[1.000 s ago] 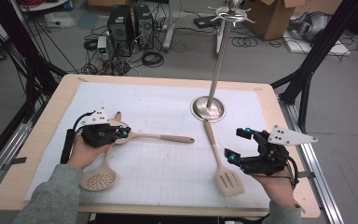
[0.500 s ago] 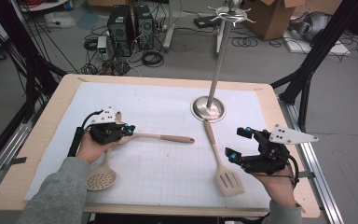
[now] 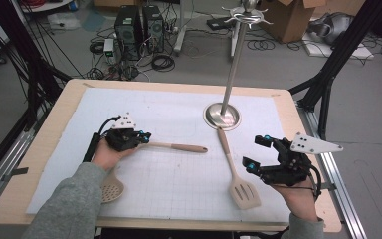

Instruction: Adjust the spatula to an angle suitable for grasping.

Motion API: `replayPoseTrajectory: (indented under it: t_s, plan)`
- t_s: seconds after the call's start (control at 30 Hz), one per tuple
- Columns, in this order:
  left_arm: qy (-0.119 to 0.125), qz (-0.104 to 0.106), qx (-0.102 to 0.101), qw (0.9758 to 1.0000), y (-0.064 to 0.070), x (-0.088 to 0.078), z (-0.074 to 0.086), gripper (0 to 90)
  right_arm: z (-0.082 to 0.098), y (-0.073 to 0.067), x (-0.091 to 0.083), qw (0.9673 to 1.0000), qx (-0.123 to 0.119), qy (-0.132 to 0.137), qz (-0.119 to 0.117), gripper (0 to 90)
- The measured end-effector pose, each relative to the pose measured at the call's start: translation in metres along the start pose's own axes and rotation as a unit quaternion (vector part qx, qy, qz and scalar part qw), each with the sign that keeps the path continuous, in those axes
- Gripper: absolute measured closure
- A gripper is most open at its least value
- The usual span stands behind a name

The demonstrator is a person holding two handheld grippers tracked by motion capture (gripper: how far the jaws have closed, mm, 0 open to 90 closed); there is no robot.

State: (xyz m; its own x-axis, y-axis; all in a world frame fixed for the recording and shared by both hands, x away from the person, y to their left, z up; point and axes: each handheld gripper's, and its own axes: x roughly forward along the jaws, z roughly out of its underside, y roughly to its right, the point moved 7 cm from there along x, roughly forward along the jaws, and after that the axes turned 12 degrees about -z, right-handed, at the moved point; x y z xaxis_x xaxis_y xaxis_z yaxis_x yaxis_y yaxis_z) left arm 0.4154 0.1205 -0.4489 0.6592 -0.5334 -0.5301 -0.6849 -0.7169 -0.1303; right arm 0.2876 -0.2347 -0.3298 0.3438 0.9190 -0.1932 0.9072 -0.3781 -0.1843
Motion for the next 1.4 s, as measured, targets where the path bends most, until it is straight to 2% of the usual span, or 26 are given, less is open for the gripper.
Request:
replayPoseTrajectory:
  t_s: [0.07, 0.13, 0.17, 0.23, 0.37, 0.5, 0.77, 0.9, 1.03, 1.3, 1.4]
  plan:
    - [0.003, -0.005, 0.001, 1.0, 0.001, 0.002, 0.0, 89.7, 0.0, 0.0, -0.001, 1.0, -0.003, 0.002, 0.001, 14.9]
    - [0.005, -0.011, -0.007, 0.9999, -0.002, 0.004, -0.001, 89.7, 0.0, 0.001, -0.002, 1.0, 0.0, 0.002, 0.0, 14.9]
    - [0.003, -0.013, -0.013, 0.9998, -0.002, 0.005, 0.0, 89.7, 0.0, 0.001, -0.002, 1.0, 0.0, 0.002, 0.0, 14.9]
    - [-0.004, -0.016, -0.01, 0.9998, -0.005, 0.007, 0.003, 89.7, 0.0, 0.001, -0.003, 1.0, 0.003, 0.005, 0.002, 14.9]
    - [-0.007, -0.009, -0.023, 0.9997, -0.005, 0.01, 0.005, 89.7, -0.001, 0.001, -0.004, 1.0, 0.002, 0.006, 0.001, 14.9]
    - [-0.022, -0.005, -0.012, 0.9997, -0.004, 0.014, 0.009, 89.7, 0.0, 0.001, -0.002, 1.0, 0.003, 0.005, 0.0, 14.8]
    - [-0.042, -0.003, -0.011, 0.9991, 0.001, 0.023, 0.013, 89.7, 0.0, 0.002, -0.004, 1.0, 0.005, 0.008, -0.001, 14.9]
    - [-0.041, -0.004, -0.027, 0.9988, -0.002, 0.027, 0.015, 89.7, -0.001, 0.003, -0.006, 0.9999, 0.005, 0.012, -0.001, 14.8]
    - [-0.041, 0.0, -0.024, 0.9989, -0.002, 0.027, 0.015, 89.7, -0.001, 0.003, -0.006, 0.9999, 0.005, 0.013, -0.001, 14.9]
    - [-0.048, -0.001, -0.034, 0.9983, -0.001, 0.026, 0.015, 89.7, -0.001, 0.003, -0.005, 0.9999, 0.004, 0.01, -0.003, 14.9]
    - [-0.049, -0.001, -0.029, 0.9984, 0.0, 0.025, 0.014, 89.7, -0.001, 0.003, -0.005, 0.9999, 0.007, 0.012, -0.002, 14.9]
